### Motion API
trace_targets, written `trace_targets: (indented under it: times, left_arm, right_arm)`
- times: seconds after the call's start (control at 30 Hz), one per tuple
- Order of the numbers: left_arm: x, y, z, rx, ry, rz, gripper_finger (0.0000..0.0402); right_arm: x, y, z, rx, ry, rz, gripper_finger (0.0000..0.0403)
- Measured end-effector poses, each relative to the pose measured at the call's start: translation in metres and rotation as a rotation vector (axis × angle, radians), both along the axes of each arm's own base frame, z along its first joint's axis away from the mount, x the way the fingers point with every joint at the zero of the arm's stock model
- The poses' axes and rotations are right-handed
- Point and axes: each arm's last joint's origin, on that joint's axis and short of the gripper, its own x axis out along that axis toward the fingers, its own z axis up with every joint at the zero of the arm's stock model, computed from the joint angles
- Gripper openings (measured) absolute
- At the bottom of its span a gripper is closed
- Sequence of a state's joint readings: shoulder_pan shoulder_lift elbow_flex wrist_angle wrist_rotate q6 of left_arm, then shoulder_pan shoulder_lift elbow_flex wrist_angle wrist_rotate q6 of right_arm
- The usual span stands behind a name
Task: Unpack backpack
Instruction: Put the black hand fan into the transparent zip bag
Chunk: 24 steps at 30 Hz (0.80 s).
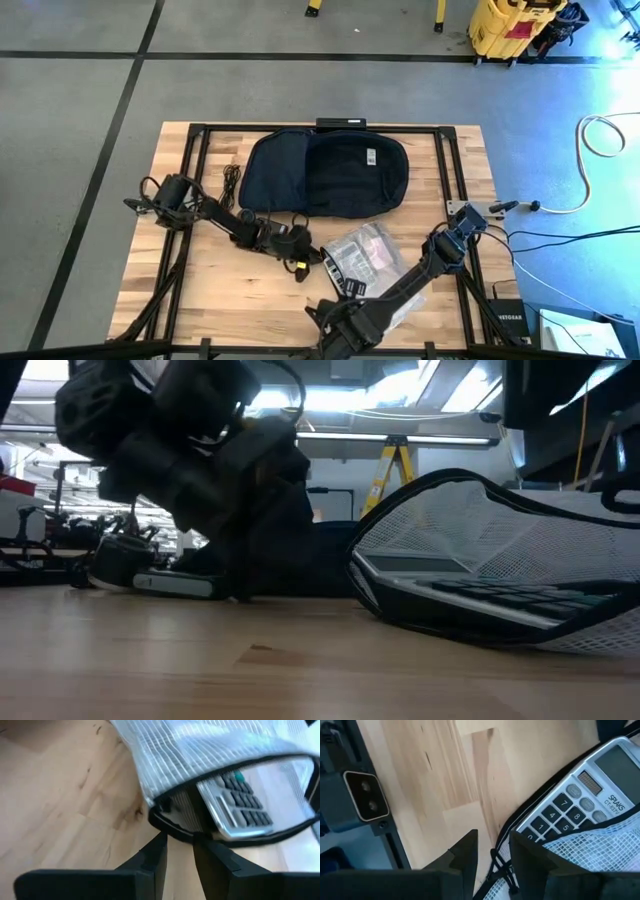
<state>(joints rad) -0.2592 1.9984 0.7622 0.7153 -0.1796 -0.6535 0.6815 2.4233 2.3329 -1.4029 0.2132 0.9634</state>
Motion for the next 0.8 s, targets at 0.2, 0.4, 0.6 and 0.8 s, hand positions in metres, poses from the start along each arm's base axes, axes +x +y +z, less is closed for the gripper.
trace_targets:
  times: [0.2,0.4,0.6,0.8]
  left_arm:
    - [0.004,0.002,0.002,-0.021,-0.005,-0.001,0.0079]
    - [0.009,0.002,0.004,-0.009,-0.015,0.002,0.0079]
    - [0.014,0.006,0.007,0.003,-0.031,0.005,0.0079]
    - [0.018,0.005,0.012,-0.071,-0.043,-0.046,0.0029]
  right_arm:
    - [-0.001,-0.001,0.000,-0.011,0.007,0.009,0.0095]
    - [-0.001,-0.001,0.000,-0.015,0.009,0.017,0.0095]
    - [0.000,0.000,0.000,-0.012,0.003,0.028,0.0095]
    - [0.005,0.003,0.000,0.015,-0.038,0.061,0.0098]
